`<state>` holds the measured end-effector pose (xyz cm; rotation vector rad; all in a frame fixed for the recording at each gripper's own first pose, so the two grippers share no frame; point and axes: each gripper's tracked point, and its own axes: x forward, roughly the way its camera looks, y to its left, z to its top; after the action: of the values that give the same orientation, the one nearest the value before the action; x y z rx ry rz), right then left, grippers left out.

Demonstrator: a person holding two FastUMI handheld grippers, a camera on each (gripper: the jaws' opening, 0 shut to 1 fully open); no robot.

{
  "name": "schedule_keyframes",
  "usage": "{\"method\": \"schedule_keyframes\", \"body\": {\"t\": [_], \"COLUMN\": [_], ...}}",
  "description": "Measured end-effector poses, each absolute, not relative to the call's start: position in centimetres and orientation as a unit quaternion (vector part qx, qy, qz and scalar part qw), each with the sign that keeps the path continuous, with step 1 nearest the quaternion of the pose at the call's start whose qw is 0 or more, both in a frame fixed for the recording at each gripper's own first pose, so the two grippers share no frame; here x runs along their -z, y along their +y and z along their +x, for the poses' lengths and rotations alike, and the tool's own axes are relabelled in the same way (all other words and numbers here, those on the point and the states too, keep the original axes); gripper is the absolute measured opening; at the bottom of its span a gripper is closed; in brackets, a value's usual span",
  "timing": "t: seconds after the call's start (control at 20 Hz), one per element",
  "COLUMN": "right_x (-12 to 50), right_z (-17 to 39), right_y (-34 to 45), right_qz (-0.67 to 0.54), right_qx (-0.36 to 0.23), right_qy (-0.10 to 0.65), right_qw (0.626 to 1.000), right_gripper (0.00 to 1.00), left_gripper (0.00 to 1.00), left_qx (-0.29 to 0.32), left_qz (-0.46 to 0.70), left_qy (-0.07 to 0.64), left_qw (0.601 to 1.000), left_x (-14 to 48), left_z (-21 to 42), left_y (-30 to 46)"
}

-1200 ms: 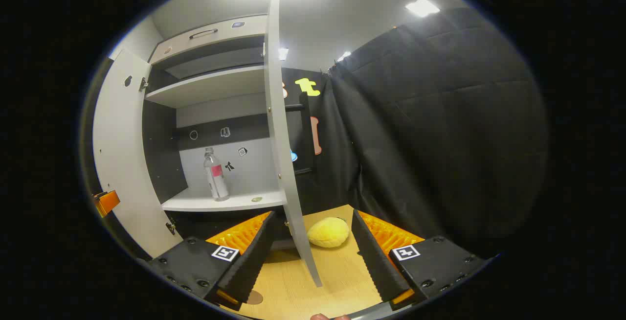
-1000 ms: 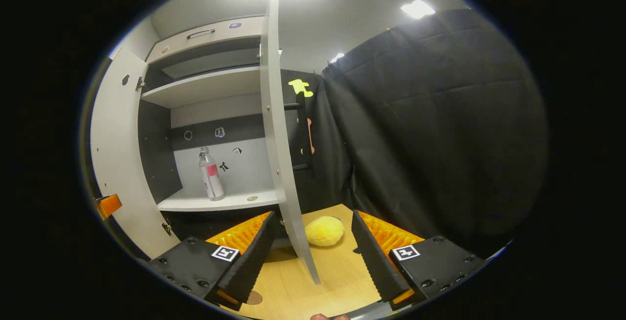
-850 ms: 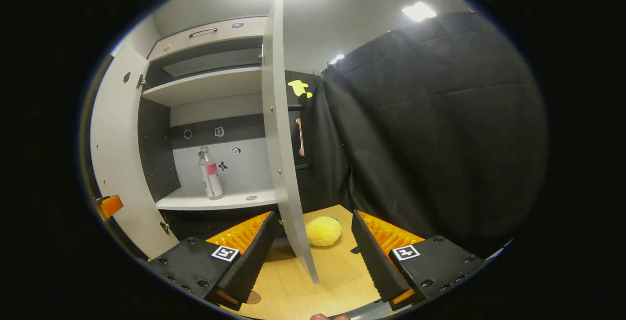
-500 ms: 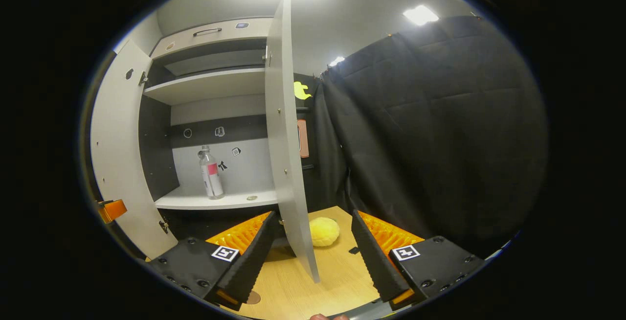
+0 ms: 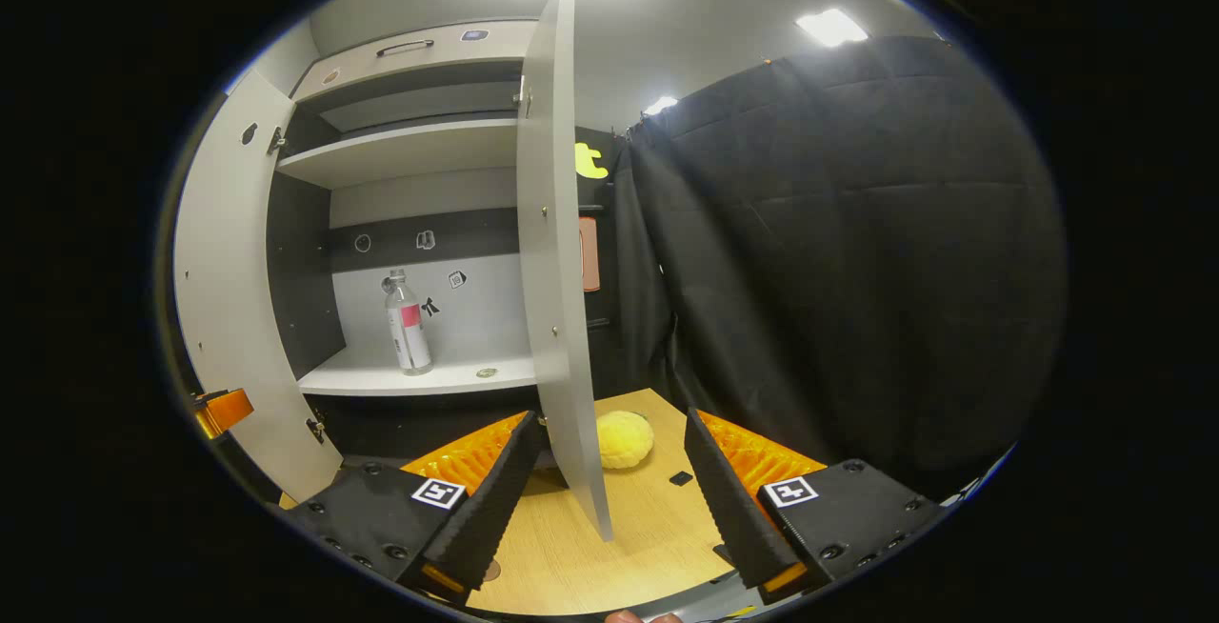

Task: Grasp the bottle in the cabinet with the left hand and place it on the coaster, then close the right door with the right hand and the left door with the left hand.

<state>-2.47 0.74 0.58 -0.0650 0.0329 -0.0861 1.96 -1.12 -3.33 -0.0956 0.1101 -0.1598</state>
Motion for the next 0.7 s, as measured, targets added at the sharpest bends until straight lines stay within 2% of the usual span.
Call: {"method": "schedule_keyframes", "body": {"t": [0.05, 0.1, 0.4, 0.6, 0.65, 0.7], "right_x": [-1.0, -1.2, -1.8, -2.1, -2.4, -2.8], "right_z": [-2.5, -2.6, -1.4, 0.5, 1.1, 1.5], "right_y": [0.2, -0.5, -5.8, -8.6, -9.4, -10.2], "right_qz": [-0.034, -0.033, -0.033, -0.021, -0.016, -0.012], "right_qx": [0.051, 0.06, 0.116, 0.132, 0.136, 0.142], "right_qy": [0.014, 0.012, 0.004, 0.003, -0.002, -0.009], "right_qw": [0.998, 0.998, 0.993, 0.991, 0.991, 0.99], "right_gripper": [0.94, 0.98, 0.98, 0.98, 0.94, 0.98], "left_gripper": [0.86, 0.87, 0.87, 0.86, 0.86, 0.86], "left_qx": [0.084, 0.089, 0.102, 0.104, 0.102, 0.099], "left_qz": [-0.046, -0.045, -0.038, -0.042, -0.038, -0.034], "left_qy": [0.054, 0.053, 0.04, 0.042, 0.041, 0.038], "left_qw": [0.994, 0.994, 0.993, 0.993, 0.993, 0.994], "left_x": [3.1, 2.9, 0.6, -0.2, -0.4, -0.8], "left_z": [3.0, 3.8, 10.9, 16.4, 17.9, 19.3], "left_y": [-1.9, -2.5, -5.5, -7.5, -7.9, -8.3]}}
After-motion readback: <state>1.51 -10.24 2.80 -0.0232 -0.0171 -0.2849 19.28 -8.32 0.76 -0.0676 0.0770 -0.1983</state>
